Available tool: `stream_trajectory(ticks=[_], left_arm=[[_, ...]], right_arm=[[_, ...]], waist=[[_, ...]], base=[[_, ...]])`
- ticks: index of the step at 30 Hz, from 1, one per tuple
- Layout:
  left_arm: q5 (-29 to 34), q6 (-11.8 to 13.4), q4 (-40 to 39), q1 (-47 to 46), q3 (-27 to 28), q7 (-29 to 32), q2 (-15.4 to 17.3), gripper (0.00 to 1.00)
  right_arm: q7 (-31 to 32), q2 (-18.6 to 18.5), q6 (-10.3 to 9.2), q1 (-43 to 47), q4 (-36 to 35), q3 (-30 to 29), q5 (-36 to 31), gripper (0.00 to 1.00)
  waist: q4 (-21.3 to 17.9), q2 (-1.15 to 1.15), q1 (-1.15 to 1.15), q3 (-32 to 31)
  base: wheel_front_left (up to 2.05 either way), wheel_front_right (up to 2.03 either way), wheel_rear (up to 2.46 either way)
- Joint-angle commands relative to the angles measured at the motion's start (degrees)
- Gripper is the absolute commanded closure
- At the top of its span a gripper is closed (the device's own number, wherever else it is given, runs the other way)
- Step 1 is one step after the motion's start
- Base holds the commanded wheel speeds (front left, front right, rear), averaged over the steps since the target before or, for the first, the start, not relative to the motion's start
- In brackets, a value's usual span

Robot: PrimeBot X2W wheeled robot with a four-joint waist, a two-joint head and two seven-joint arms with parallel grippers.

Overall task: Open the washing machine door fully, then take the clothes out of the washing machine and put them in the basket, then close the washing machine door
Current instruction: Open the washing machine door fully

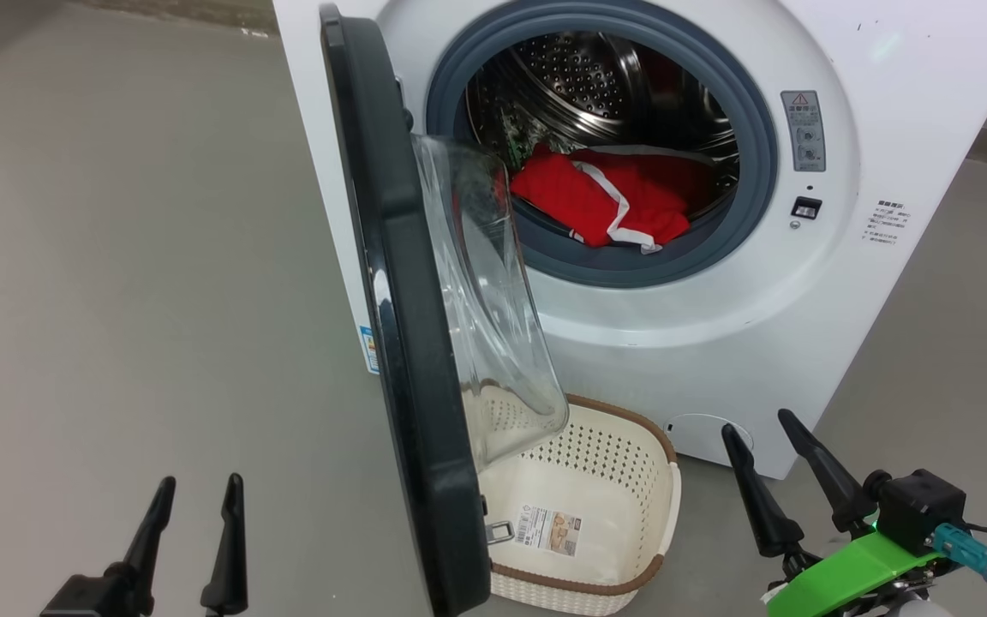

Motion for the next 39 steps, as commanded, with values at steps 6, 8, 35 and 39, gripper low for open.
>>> stream_trajectory(ticks=[6, 8, 35, 39], left_arm=[[-0.47, 0.64, -1.88, -1.34, 2.00, -0.47, 1.27, 0.00], [-0.48, 0.68, -1.90, -1.33, 1.99, -0.47, 1.28, 0.00], [-1.40, 1.07, -1.82, -1.53, 1.26, -0.47, 1.68, 0.00], [-1.70, 1.06, -1.92, -1.67, 1.16, -0.47, 1.74, 0.00]], right_arm=[[-0.68, -0.34, 0.09, -0.45, -0.46, 0.97, -1.64, 0.00], [-0.68, -0.36, 0.09, -0.49, -0.34, 1.00, -1.63, 0.00], [-0.69, 0.09, 0.09, -1.08, 0.34, 0.86, -1.94, 0.00], [-0.69, 0.24, 0.09, -1.16, 0.40, 0.61, -1.90, 0.00]], waist=[[0.01, 0.00, 0.00, 0.02], [0.00, 0.00, 0.00, 0.00], [-0.12, 0.00, 0.00, 0.22], [-0.18, 0.00, 0.00, 0.35]], base=[[0.00, 0.00, 0.00], [0.00, 0.00, 0.00], [0.00, 0.00, 0.00], [0.00, 0.00, 0.00]])
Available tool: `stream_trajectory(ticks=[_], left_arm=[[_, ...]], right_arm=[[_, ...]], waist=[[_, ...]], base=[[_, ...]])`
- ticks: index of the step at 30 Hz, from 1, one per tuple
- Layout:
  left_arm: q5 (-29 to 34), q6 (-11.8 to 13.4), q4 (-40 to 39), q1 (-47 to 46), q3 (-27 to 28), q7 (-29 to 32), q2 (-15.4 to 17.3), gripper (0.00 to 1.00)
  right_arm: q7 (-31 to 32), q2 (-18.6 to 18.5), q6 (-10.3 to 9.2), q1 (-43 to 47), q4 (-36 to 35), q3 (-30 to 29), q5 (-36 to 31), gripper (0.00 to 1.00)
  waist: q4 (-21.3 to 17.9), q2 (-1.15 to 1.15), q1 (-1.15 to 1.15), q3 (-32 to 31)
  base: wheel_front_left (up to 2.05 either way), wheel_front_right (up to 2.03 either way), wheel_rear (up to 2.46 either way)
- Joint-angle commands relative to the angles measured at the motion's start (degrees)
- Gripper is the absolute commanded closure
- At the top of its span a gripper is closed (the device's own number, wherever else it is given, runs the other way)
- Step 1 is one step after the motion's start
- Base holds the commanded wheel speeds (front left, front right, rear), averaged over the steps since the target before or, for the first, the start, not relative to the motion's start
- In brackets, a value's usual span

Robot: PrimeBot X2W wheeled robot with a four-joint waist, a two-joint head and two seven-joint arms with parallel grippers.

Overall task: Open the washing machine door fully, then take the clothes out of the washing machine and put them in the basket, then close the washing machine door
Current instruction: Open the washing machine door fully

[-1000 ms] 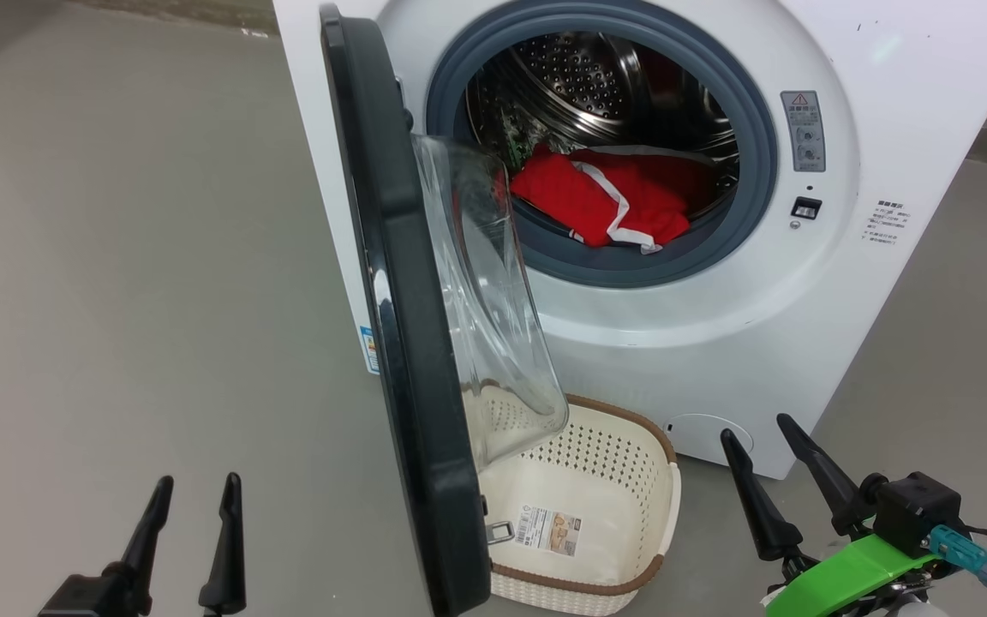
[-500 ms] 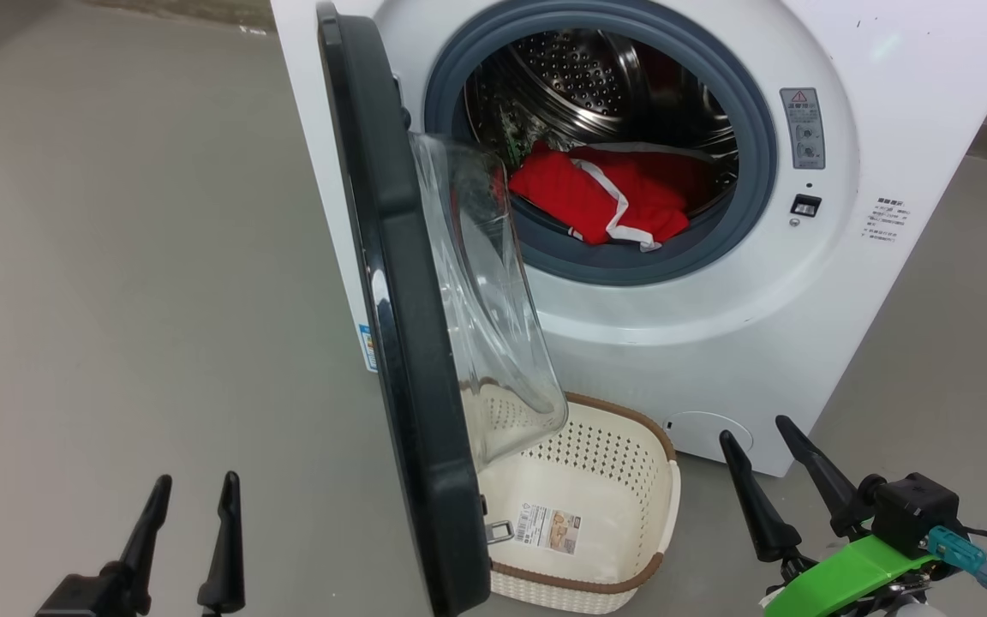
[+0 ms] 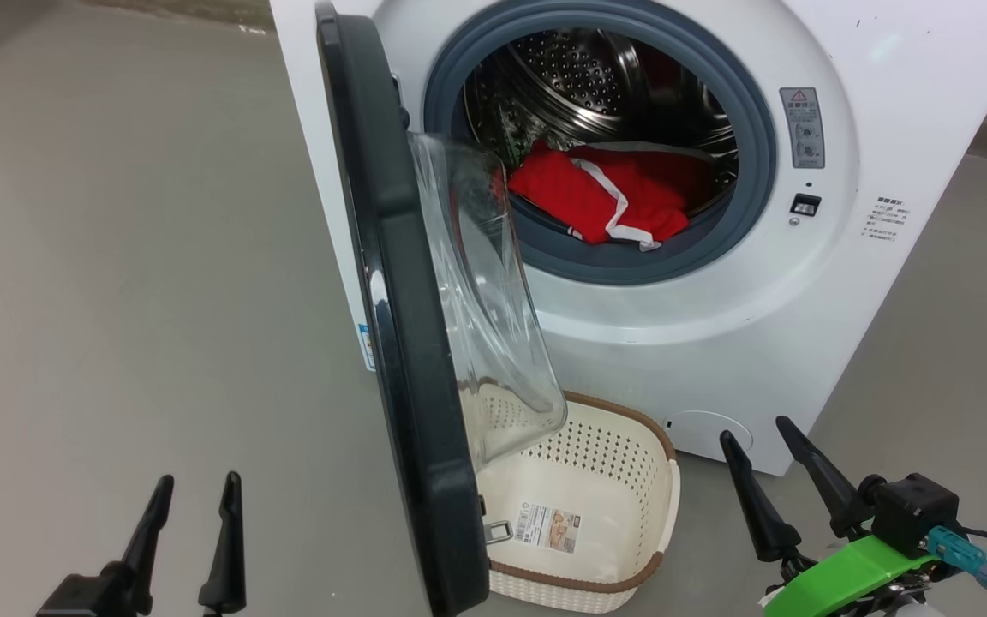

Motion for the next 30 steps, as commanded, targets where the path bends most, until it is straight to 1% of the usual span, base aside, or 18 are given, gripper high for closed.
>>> stream_trajectory(ticks=[1, 3, 4, 5, 6, 16, 22, 30], left_arm=[[-0.66, 0.51, -1.59, -1.81, 1.76, -0.47, 1.01, 0.12], [-0.80, 0.46, -1.93, -1.98, 1.67, -0.47, 1.00, 0.53], [-0.85, 0.46, -2.20, -2.00, 1.62, -0.46, 1.02, 0.63], [-0.92, 0.49, -2.54, -2.02, 1.60, -0.46, 1.03, 0.93], [-0.99, 0.53, -2.91, -2.04, 1.62, -0.46, 1.04, 1.00], [-0.50, 1.14, -8.18, -2.90, 1.06, -0.11, 1.51, 1.00], [0.11, 1.73, -15.70, -4.53, 0.13, 0.03, 1.15, 1.00], [0.90, 0.93, -26.54, -5.54, -3.93, 1.91, 0.75, 1.00]], right_arm=[[-0.69, -0.17, 0.09, -1.38, -1.13, 0.68, -0.22, 0.00], [-0.69, -0.04, 0.09, -1.47, -1.10, 0.43, -0.16, 0.00], [-0.69, 0.00, 0.09, -1.50, -1.10, 0.36, -0.16, 0.00], [-0.69, 0.03, 0.09, -1.54, -1.10, 0.31, -0.16, 0.00], [-0.69, 0.06, 0.09, -1.57, -1.08, 0.29, -0.17, 0.00], [-0.69, 0.40, 0.09, -1.78, -0.90, 0.34, 0.05, 0.00], [-0.69, 0.60, 0.09, -1.81, -0.86, 0.56, 0.36, 0.00], [-0.69, 1.06, 0.09, -2.04, -0.92, 1.28, 0.56, 0.00]], waist=[[-0.04, 0.00, 0.00, 0.06], [-0.05, 0.00, 0.00, 0.12], [-0.05, 0.00, 0.00, 0.13], [-0.05, 0.00, 0.00, 0.15], [-0.06, 0.00, 0.00, 0.16], [-0.31, 0.00, 0.00, 0.27], [-0.49, 0.00, 0.00, 0.26], [-1.24, 0.00, 0.00, 0.03]], base=[[0.00, 0.00, 0.00], [0.00, 0.00, 0.00], [0.00, 0.00, 0.00], [0.00, 0.00, 0.00], [0.00, 0.00, 0.00], [0.00, 0.00, 0.00], [0.00, 0.00, 0.00], [0.00, 0.00, 0.00]])
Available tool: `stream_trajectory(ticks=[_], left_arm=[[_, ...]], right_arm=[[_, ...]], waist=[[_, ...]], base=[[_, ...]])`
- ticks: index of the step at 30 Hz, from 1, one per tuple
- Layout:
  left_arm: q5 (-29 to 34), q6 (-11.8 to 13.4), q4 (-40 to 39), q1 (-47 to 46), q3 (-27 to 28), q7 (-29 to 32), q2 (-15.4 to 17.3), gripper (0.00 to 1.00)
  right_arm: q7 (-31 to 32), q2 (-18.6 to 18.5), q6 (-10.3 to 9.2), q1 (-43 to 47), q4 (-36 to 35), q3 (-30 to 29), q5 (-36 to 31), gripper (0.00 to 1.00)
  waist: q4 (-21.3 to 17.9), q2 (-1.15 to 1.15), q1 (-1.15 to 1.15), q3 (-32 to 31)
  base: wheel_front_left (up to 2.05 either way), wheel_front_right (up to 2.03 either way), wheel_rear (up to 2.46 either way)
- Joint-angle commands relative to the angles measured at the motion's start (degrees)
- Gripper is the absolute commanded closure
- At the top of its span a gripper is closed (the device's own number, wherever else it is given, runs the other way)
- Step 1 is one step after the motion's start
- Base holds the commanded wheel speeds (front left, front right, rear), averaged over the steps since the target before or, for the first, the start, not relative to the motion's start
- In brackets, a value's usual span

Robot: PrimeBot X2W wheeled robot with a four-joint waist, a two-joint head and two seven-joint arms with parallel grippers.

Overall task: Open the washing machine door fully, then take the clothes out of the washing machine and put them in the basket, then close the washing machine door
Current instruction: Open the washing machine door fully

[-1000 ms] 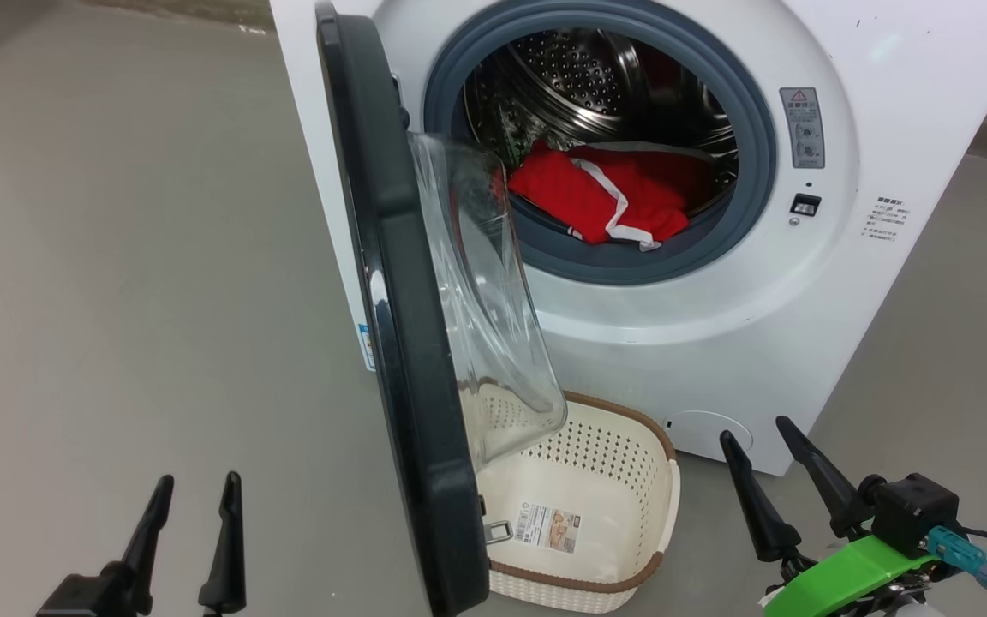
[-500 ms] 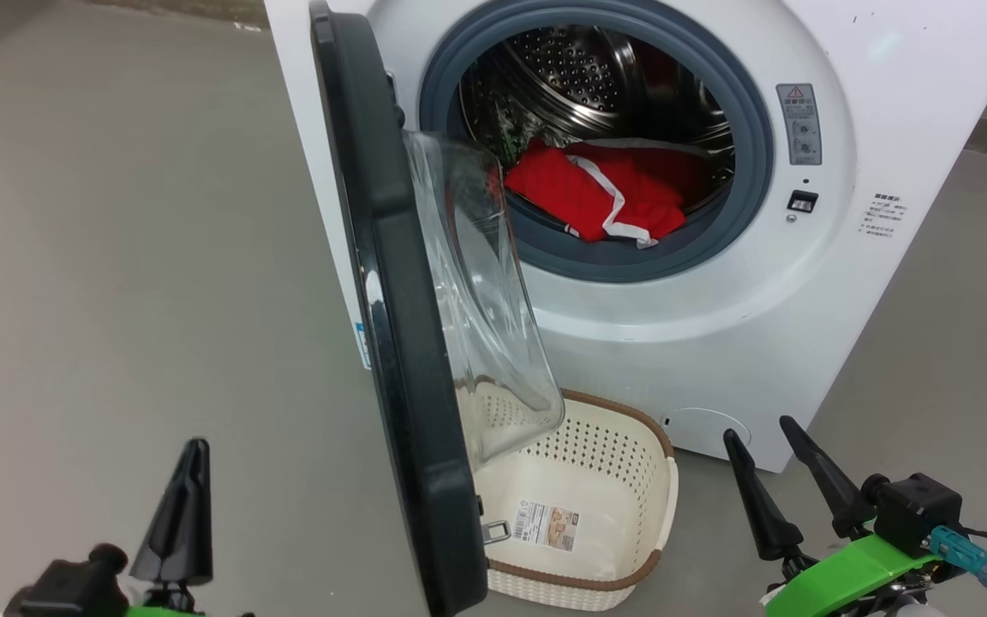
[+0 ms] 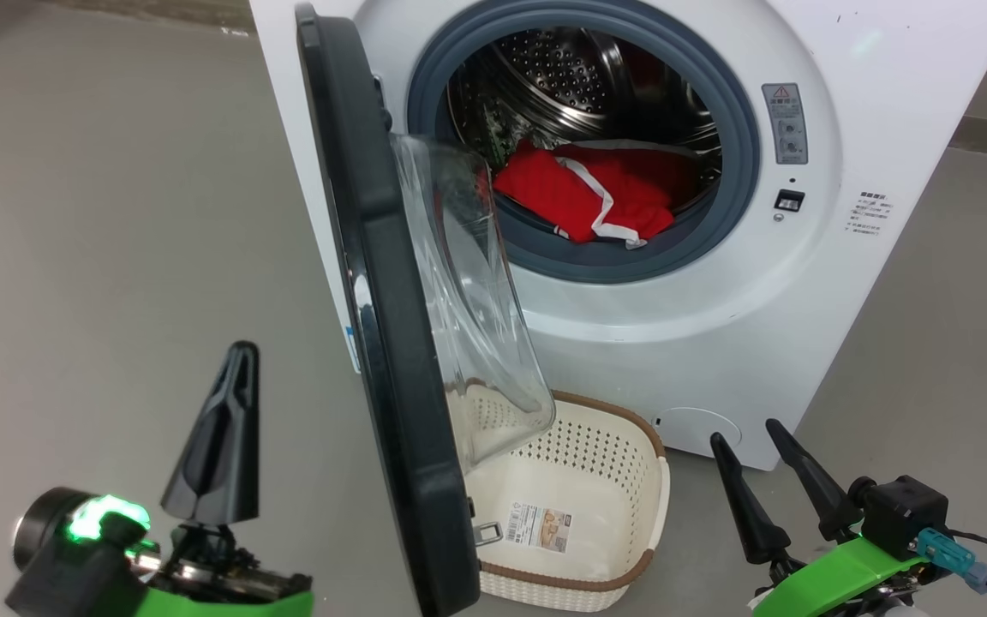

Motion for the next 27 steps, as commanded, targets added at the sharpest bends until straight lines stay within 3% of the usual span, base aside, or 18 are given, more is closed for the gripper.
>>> stream_trajectory(ticks=[1, 13, 27], left_arm=[[0.58, -0.23, -3.19, -2.79, 0.99, 0.76, 0.30, 1.00], [-1.17, -1.78, -10.41, -2.29, -7.82, 5.38, -0.76, 1.00], [-5.56, -3.07, -4.49, 0.16, -17.77, 8.28, -1.14, 1.00]], right_arm=[[-0.69, -0.15, 0.09, -2.02, -1.32, 1.49, 0.49, 0.00], [-0.69, -0.05, 0.09, -2.40, -1.44, 1.91, 1.16, 0.00], [-0.69, -0.25, 0.09, -2.70, -1.21, 3.14, 1.59, 0.00]], waist=[[-0.18, 0.00, 0.00, -0.10], [-1.19, 0.00, 0.00, -0.27], [-2.36, 0.00, 0.00, 0.15]], base=[[0.00, 0.00, 0.00], [0.00, 0.00, 0.00], [0.00, 0.00, 0.00]])
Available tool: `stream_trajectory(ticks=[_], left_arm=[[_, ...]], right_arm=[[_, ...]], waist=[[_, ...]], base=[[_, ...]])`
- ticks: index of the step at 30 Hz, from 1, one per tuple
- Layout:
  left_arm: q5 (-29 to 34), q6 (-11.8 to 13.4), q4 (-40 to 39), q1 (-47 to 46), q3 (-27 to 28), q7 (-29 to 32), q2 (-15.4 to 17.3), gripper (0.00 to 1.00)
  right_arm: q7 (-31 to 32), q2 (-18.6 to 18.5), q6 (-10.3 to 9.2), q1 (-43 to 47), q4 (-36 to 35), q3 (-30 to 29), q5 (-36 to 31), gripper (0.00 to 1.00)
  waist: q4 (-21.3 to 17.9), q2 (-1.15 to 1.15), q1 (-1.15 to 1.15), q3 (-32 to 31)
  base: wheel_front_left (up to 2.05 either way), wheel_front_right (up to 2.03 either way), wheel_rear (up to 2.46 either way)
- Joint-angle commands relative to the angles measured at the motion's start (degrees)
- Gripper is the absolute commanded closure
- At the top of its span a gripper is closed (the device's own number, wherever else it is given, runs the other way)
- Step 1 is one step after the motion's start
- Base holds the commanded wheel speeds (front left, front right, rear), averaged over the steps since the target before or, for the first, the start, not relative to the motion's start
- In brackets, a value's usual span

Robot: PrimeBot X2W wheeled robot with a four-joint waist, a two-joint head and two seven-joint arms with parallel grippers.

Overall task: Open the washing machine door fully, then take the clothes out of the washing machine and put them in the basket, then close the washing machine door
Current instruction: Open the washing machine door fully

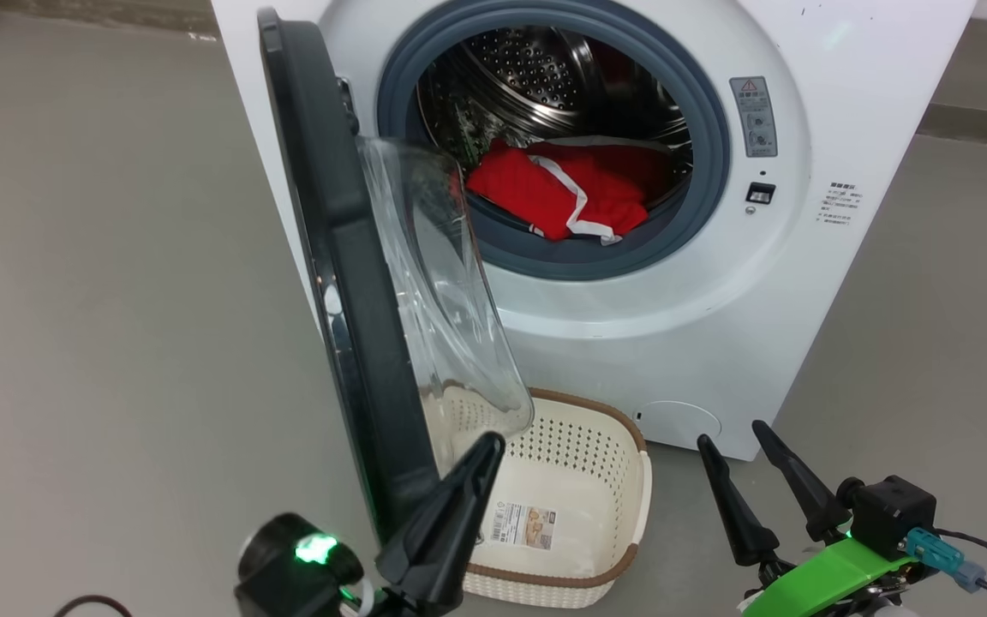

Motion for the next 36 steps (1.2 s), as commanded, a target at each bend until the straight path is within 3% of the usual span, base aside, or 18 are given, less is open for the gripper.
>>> stream_trajectory(ticks=[1, 16, 22, 36], left_arm=[[-0.60, -0.38, -0.78, -0.62, 1.38, 0.24, 0.09, 1.00], [-5.16, -0.57, 10.11, 1.38, -0.80, 2.30, 0.79, 1.00], [-6.57, 0.99, 13.53, 1.47, 1.00, 1.85, 0.43, 1.00], [-7.43, 2.24, 15.82, 1.66, 2.94, 1.26, 1.73, 1.00]], right_arm=[[-0.69, -0.36, 0.09, -2.48, -1.23, 1.47, 0.53, 0.00], [-0.69, -0.13, 0.09, -2.50, -1.08, 1.67, 0.63, 0.00], [-0.69, 0.04, 0.09, -2.61, -1.13, 1.59, 0.53, 0.00], [-0.69, 0.33, 0.09, -2.55, -1.17, 0.72, 0.42, 0.00]], waist=[[-0.11, 0.00, 0.00, 0.09], [-1.03, 0.00, 0.00, 0.61], [-0.62, 0.00, 0.00, 0.79], [1.97, 0.00, 0.00, 0.98]], base=[[0.00, 0.00, 0.00], [0.00, 0.00, 0.00], [0.00, 0.00, 0.00], [0.00, 0.00, 0.00]])
